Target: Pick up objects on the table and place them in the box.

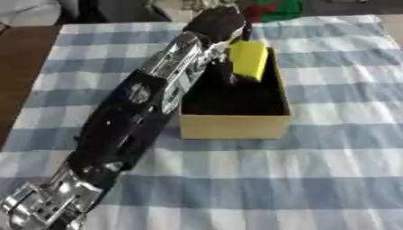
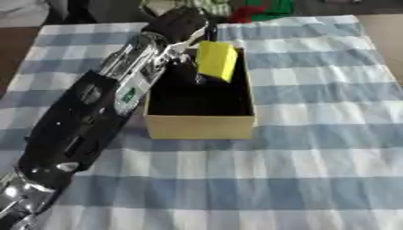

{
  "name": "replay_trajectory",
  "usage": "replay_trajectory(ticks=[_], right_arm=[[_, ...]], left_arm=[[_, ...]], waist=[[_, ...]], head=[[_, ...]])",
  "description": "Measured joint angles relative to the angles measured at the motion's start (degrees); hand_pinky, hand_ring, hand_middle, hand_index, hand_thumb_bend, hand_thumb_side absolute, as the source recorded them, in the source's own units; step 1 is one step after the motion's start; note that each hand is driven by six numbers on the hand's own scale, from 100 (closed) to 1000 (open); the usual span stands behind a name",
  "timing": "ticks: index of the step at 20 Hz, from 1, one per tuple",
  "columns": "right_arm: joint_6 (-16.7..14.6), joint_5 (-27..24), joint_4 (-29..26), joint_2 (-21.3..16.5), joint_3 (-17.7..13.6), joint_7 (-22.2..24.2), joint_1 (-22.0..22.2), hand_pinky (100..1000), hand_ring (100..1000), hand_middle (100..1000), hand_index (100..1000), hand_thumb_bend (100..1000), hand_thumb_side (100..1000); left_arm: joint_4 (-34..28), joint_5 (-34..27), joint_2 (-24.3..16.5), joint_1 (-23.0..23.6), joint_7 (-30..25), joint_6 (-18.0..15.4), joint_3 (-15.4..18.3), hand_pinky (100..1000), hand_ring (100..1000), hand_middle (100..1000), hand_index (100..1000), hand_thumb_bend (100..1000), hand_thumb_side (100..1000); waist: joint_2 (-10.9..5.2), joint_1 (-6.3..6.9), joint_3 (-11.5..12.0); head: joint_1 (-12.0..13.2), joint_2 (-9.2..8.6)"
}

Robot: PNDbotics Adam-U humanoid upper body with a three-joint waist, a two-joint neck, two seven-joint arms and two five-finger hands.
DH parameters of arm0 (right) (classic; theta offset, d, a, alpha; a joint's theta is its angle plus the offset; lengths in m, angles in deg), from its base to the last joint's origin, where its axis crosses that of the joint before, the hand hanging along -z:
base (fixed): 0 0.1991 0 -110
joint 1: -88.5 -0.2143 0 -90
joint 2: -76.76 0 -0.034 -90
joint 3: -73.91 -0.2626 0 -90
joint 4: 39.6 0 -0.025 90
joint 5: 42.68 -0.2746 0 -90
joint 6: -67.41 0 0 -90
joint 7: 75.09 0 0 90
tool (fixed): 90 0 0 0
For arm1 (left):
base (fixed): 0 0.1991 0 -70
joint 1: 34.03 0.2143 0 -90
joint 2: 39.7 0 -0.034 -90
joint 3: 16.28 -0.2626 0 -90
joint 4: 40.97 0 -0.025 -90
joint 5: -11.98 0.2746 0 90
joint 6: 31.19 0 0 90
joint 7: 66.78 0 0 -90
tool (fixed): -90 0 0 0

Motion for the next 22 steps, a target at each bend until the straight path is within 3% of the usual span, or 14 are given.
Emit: replay_trajectory(ticks=[3, 5, 10, 12, 13, 16, 22], right_arm=[[0.11, 0.0, 0.0, 0.01, -0.01, -0.03, 0.06, 829, 778, 738, 813, 100, 599], [0.15, 0.0, 0.0, 0.01, -0.01, 0.01, 0.27, 829, 778, 737, 813, 100, 598], [0.19, 0.0, 0.0, 0.02, -0.01, 0.04, 0.46, 829, 779, 738, 814, 100, 598], [0.19, 0.0, 0.0, 0.02, -0.01, 0.04, 0.46, 829, 779, 738, 814, 100, 597], [0.2, 0.0, 0.0, 0.02, -0.02, 0.04, 0.47, 829, 779, 738, 814, 100, 597], [0.24, 0.0, 0.0, 0.02, -0.02, 0.04, 0.52, 829, 779, 738, 814, 100, 596], [0.32, 0.01, 0.0, 0.02, -0.21, -0.01, 1.01, 828, 779, 737, 813, 100, 595]], left_arm=[[-0.04, 0.03, 0.0, 0.02, -1.11, -0.79, -0.27, 888, 852, 775, 817, 779, 359], [-0.11, 0.51, 0.0, 0.02, -1.42, -1.14, -0.31, 907, 888, 806, 843, 887, 444], [-0.4, 4.11, -0.01, 0.07, -1.17, -1.21, -0.28, 912, 901, 818, 852, 963, 485], [-0.37, 4.93, -0.01, 0.15, -1.02, -1.19, -0.25, 911, 900, 814, 848, 953, 469], [-0.37, 5.11, -0.01, 0.23, -0.99, -1.19, -0.23, 903, 886, 796, 834, 897, 461], [-0.68, 4.89, -0.03, 0.62, -0.45, -0.69, 0.15, 896, 869, 781, 825, 839, 459], [-7.67, -1.21, -1.43, 2.34, 3.91, 3.67, 2.49, 855, 795, 725, 806, 527, 417]], waist=[[0.0, 0.01, 0.0], [0.0, 0.03, 0.0], [0.0, 0.17, 0.08], [-0.01, 0.17, 0.13], [-0.01, 0.17, 0.13], [-0.01, 0.17, 0.22], [-0.27, 0.16, 0.83]], head=[[-0.14, 0.0], [-0.17, 0.01], [-0.23, 0.04], [-0.24, 0.05], [-0.24, 0.05], [-0.28, 0.05], [-0.96, 0.51]])
